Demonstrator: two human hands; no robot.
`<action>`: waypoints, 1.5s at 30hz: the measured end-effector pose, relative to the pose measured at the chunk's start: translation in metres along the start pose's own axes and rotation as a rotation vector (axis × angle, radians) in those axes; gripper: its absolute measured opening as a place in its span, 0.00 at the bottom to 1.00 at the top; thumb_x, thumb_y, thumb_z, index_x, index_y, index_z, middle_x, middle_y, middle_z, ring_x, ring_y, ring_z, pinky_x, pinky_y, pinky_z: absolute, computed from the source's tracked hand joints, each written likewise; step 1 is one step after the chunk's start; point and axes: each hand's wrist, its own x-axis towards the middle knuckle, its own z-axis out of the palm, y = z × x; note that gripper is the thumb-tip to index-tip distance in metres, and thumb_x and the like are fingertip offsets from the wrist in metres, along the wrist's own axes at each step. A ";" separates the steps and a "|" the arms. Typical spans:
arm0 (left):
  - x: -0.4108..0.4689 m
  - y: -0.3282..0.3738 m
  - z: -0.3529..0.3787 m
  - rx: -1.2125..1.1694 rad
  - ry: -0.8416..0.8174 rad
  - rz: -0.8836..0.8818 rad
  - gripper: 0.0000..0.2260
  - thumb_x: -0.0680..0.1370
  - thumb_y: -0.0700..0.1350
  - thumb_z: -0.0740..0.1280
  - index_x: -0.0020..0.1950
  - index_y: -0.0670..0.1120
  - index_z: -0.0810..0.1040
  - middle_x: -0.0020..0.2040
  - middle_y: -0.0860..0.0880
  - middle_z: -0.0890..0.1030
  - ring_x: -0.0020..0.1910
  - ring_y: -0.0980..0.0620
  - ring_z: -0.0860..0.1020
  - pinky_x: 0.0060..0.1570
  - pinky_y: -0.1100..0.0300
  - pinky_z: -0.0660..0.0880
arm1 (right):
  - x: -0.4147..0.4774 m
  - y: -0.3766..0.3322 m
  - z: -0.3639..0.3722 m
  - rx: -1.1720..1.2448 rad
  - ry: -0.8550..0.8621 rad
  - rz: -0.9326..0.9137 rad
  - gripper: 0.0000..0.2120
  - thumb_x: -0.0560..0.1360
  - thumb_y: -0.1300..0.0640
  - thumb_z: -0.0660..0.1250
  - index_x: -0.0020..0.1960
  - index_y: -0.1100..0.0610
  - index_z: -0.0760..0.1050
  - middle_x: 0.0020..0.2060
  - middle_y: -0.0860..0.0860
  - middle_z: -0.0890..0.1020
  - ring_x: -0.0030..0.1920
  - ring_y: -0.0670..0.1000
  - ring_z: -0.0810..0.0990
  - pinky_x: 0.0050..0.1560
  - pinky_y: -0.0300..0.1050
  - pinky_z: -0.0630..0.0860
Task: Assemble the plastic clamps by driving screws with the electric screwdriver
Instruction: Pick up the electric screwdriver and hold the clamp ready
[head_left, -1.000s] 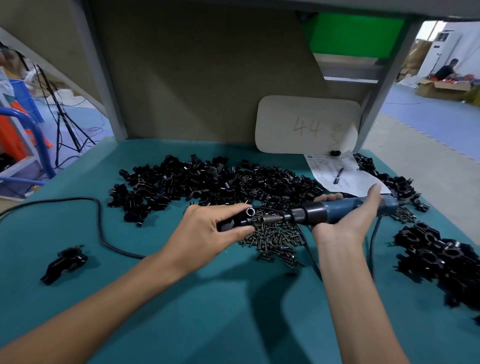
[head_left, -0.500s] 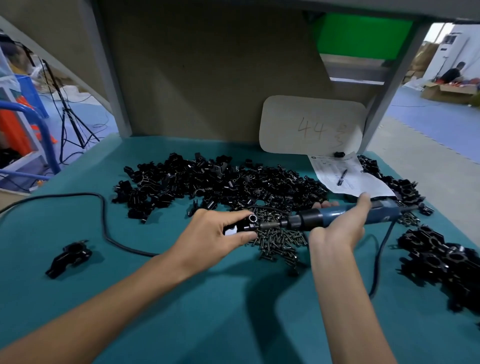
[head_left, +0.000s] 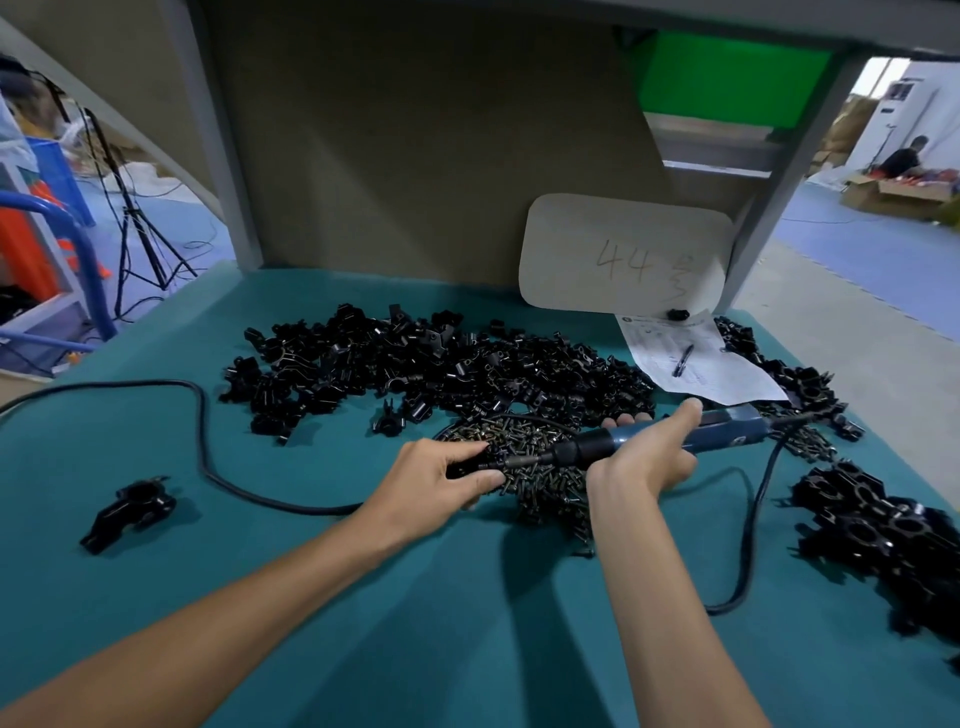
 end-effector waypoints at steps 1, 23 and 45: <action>0.000 0.001 0.001 -0.012 0.006 -0.013 0.24 0.76 0.54 0.75 0.69 0.48 0.78 0.34 0.53 0.85 0.30 0.57 0.75 0.34 0.62 0.73 | 0.001 0.000 0.002 0.005 -0.003 -0.002 0.18 0.79 0.44 0.67 0.55 0.58 0.68 0.37 0.54 0.76 0.26 0.50 0.76 0.30 0.44 0.77; -0.008 0.003 0.004 0.057 0.089 0.108 0.26 0.75 0.53 0.76 0.69 0.44 0.78 0.53 0.42 0.85 0.49 0.72 0.65 0.41 0.61 0.77 | 0.002 -0.004 0.000 -0.022 -0.054 0.024 0.22 0.82 0.43 0.65 0.63 0.60 0.68 0.38 0.54 0.75 0.26 0.49 0.75 0.30 0.42 0.76; -0.012 0.012 0.010 -0.309 0.026 -0.112 0.23 0.74 0.48 0.77 0.67 0.43 0.80 0.39 0.48 0.85 0.36 0.50 0.83 0.46 0.49 0.84 | -0.005 -0.031 -0.004 0.076 -0.399 0.021 0.30 0.80 0.55 0.70 0.74 0.48 0.58 0.44 0.55 0.77 0.34 0.51 0.79 0.40 0.52 0.82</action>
